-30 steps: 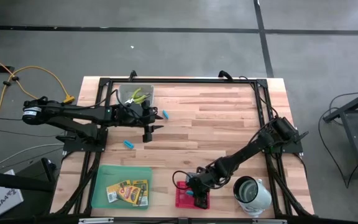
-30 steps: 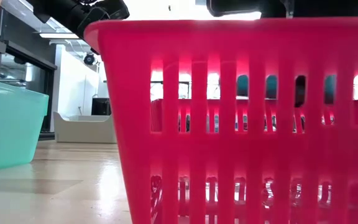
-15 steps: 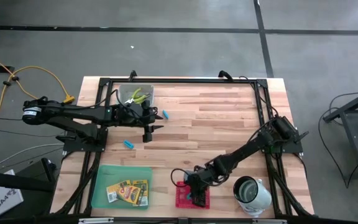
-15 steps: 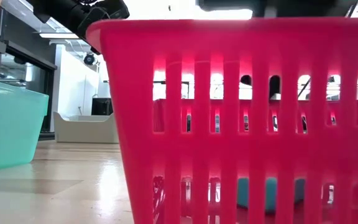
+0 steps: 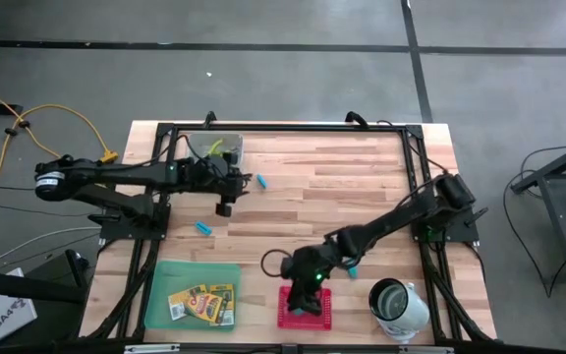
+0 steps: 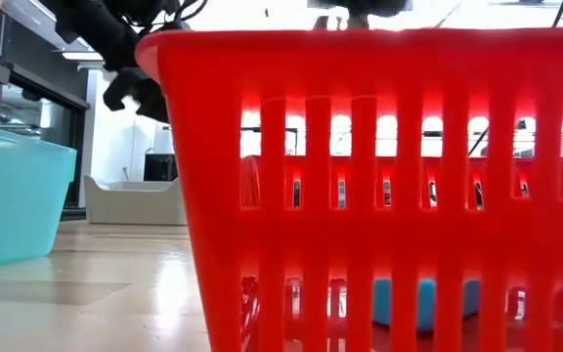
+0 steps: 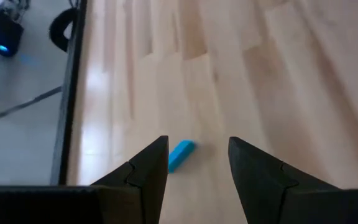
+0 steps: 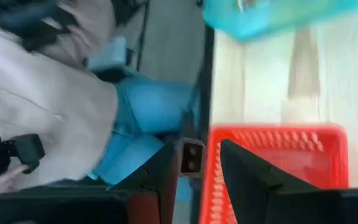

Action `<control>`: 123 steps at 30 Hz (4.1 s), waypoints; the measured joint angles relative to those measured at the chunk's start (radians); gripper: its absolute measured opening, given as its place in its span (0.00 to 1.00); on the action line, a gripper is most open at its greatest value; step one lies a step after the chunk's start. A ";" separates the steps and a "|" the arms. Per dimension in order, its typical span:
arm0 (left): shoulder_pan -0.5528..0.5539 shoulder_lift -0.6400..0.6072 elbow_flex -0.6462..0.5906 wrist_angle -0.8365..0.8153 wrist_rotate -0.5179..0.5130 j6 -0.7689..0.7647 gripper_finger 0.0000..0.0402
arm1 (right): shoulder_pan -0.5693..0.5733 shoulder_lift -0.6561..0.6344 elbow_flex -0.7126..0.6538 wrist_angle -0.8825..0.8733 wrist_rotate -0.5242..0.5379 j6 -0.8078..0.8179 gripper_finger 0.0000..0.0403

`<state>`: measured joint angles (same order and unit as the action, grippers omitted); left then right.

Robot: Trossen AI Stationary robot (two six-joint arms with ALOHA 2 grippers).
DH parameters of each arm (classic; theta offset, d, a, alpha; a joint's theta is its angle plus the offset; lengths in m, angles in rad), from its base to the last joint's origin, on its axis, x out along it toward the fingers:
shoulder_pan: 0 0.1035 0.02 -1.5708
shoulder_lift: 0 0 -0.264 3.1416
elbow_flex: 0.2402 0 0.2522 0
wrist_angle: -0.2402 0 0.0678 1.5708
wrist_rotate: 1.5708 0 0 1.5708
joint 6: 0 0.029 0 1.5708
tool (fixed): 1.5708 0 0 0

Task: Pick & Place School Supplies
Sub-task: Put the blue eraser into the red bin

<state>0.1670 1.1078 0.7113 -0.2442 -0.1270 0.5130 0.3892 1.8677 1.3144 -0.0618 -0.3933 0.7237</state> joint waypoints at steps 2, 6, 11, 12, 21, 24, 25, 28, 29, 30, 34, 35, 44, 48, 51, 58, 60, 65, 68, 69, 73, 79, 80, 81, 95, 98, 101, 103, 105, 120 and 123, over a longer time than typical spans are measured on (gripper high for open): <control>0.030 0.017 0.001 0.008 0.004 0.040 0.40 | -0.010 -0.034 0.000 0.008 0.003 -0.014 0.28; 0.107 0.095 0.001 0.005 0.071 0.098 0.40 | -0.026 -0.112 0.000 -0.007 0.029 -0.039 0.28; 0.171 0.236 0.030 0.000 0.101 0.154 0.40 | -0.037 -0.190 -0.001 -0.122 0.116 -0.071 0.28; 0.180 0.266 0.046 -0.001 0.103 0.169 0.40 | -0.038 -0.203 -0.002 -0.149 0.136 -0.074 0.28; 0.216 0.480 0.285 -0.209 0.096 0.271 0.38 | -0.045 -0.232 -0.002 -0.277 0.231 -0.102 0.28; 0.230 0.511 0.319 -0.228 0.123 0.305 0.37 | -0.045 -0.232 -0.002 -0.309 0.233 -0.104 0.28; 0.237 0.513 0.320 -0.228 0.141 0.317 0.37 | -0.045 -0.232 -0.002 -0.312 0.236 -0.104 0.28; 0.251 0.520 0.321 -0.227 0.196 0.376 0.37 | -0.043 -0.232 -0.002 -0.338 0.239 -0.104 0.28; 0.253 0.521 0.321 -0.230 0.201 0.387 0.37 | -0.042 -0.232 -0.002 -0.338 0.238 -0.104 0.28; 0.255 0.521 0.321 -0.235 0.202 0.399 0.37 | -0.039 -0.232 -0.002 -0.343 0.239 -0.104 0.28; 0.261 0.521 0.321 -0.221 0.211 0.416 0.37 | -0.029 -0.232 -0.002 -0.347 0.238 -0.119 0.28; 0.262 0.521 0.321 -0.219 0.221 0.419 0.37 | -0.027 -0.232 -0.002 -0.346 0.238 -0.120 0.28; 0.261 0.538 0.321 -0.160 0.298 0.440 0.37 | -0.009 -0.232 -0.002 -0.346 0.238 -0.123 0.28; 0.268 0.568 0.324 -0.152 0.316 0.433 0.37 | -0.001 -0.232 -0.002 -0.347 0.238 -0.122 0.28; 0.268 0.602 0.323 -0.152 0.313 0.433 0.37 | 0.004 -0.232 -0.002 -0.348 0.240 -0.121 0.28; 0.271 0.637 0.331 -0.099 0.306 0.432 0.37 | 0.004 -0.232 -0.002 -0.353 0.245 -0.119 0.28; 0.276 0.640 0.333 -0.089 0.306 0.432 0.37 | 0.004 -0.232 -0.002 -0.353 0.245 -0.119 0.28; 0.276 0.642 0.335 -0.099 0.308 0.407 0.37 | 0.004 -0.232 -0.002 -0.353 0.245 -0.119 0.28; 0.276 0.649 0.335 -0.104 0.309 0.399 0.37 | 0.004 -0.232 -0.002 -0.353 0.244 -0.119 0.28; 0.276 0.656 0.335 -0.103 0.309 0.396 0.37 | 0.004 -0.232 -0.002 -0.353 0.244 -0.118 0.28; 0.276 0.682 0.335 -0.117 0.306 0.386 0.37 | 0.010 -0.232 -0.002 -0.352 0.244 -0.115 0.28; 0.267 0.686 0.335 -0.115 0.269 0.383 0.37 | 0.021 -0.232 -0.002 -0.351 0.258 -0.115 0.28; 0.268 0.686 0.335 -0.115 0.265 0.383 0.37 | 0.021 -0.232 -0.002 -0.351 0.258 -0.115 0.28; 0.268 0.686 0.335 -0.116 0.264 0.383 0.36 | 0.023 -0.232 -0.002 -0.350 0.258 -0.112 0.28; 0.267 0.679 0.335 -0.115 0.244 0.369 0.14 | 0.023 -0.232 -0.002 -0.346 0.261 -0.100 0.28; 0.253 0.667 0.335 -0.112 0.228 0.350 0.13 | 0.023 -0.232 -0.002 -0.346 0.261 -0.100 0.28; 0.238 0.659 0.334 -0.113 0.221 0.329 0.12 | 0.023 -0.232 -0.002 -0.346 0.261 -0.100 0.28; 0.226 0.653 0.334 -0.117 0.217 0.317 0.12 | 0.023 -0.232 -0.002 -0.346 0.261 -0.100 0.28; 0.212 0.653 0.334 -0.122 0.218 0.295 0.11 | 0.023 -0.232 -0.002 -0.346 0.261 -0.100 0.28; 0.177 0.647 0.334 -0.118 0.016 0.225 0.11 | 0.033 -0.232 -0.002 -0.346 0.260 -0.099 0.28; 0.162 0.637 0.334 -0.118 0.017 0.212 0.11 | 0.033 -0.232 -0.002 -0.345 0.261 -0.099 0.28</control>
<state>0.3286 1.7447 1.0451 -0.3621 -0.1097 0.7253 0.4221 1.6360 1.3128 -0.4073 -0.1326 0.6243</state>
